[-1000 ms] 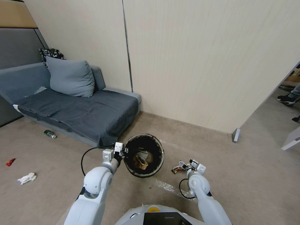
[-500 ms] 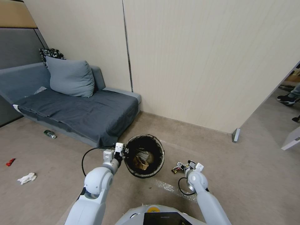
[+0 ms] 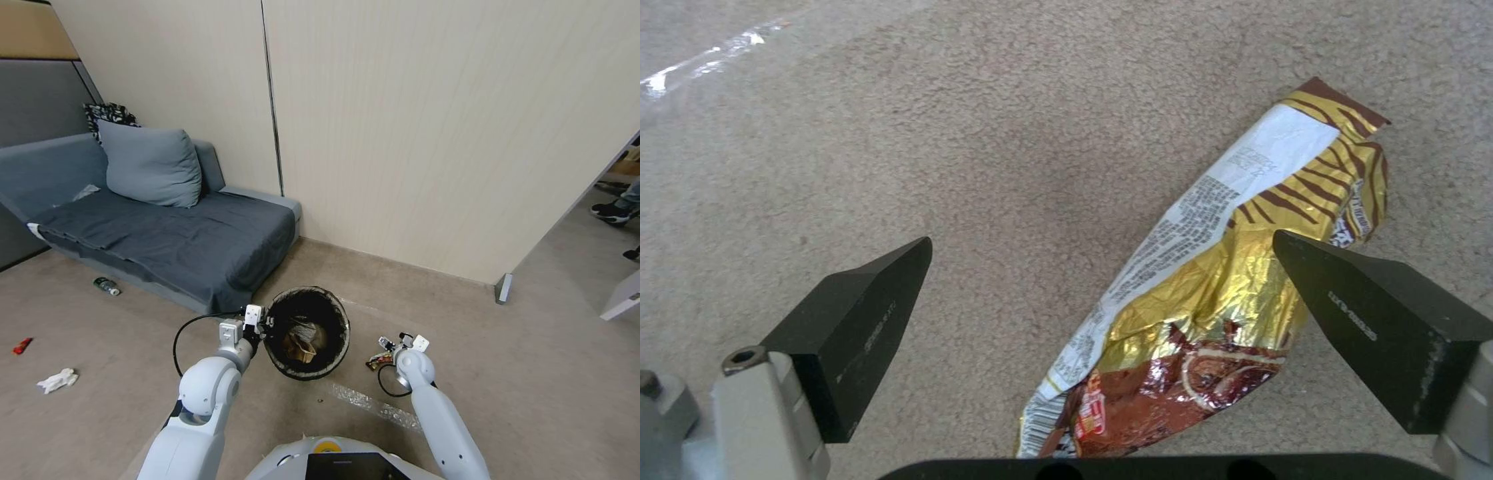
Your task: Pick up the trash bin, then pick up the garbage from the floor and place it into the trash bin.
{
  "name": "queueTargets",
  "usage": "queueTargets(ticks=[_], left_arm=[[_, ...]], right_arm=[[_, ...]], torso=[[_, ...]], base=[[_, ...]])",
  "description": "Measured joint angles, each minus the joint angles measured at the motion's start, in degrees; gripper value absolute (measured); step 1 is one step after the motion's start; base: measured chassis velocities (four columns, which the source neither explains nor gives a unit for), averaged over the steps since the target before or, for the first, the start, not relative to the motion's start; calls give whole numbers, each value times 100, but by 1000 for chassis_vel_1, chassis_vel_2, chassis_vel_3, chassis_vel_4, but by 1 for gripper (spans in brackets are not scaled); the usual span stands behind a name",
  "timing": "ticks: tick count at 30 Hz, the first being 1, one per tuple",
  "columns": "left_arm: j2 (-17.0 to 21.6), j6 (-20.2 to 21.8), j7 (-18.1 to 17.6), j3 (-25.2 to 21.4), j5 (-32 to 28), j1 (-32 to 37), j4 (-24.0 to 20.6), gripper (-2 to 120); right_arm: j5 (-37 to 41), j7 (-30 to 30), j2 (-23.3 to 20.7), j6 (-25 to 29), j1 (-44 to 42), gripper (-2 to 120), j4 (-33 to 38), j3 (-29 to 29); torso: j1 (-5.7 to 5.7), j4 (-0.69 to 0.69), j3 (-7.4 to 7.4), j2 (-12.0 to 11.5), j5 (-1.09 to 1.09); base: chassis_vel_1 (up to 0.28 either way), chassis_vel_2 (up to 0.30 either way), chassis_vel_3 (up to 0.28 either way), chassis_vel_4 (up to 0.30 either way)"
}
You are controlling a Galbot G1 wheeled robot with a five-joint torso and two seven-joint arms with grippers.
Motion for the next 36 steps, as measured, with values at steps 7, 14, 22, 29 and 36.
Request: queueTargets(ticks=[7,14,22,29,36], left_arm=[[-10,-8,8,3,-1,-13,50,1],[-20,-14,16,12,2,-13,65,1],[-32,-29,19,15,15,-14,86,1],[-33,-31,21,18,26,-3,86,1],[-33,-32,20,36,33,-9,100,1]], right_arm=[[-67,14,10,35,12,100,-91,10],[-105,97,18,93,40,100,-191,32],[-182,98,44,138,61,100,-323,43],[-204,128,94,174,120,100,-478,76],[-243,146,93,181,-52,100,-316,74]], torso=[[0,0,0,0,0],[0,0,0,0,0],[0,0,0,0,0],[0,0,0,0,-1],[0,0,0,0,0]], base=[[0,0,0,0],[0,0,0,0],[0,0,0,0],[0,0,0,0],[0,0,0,0]])
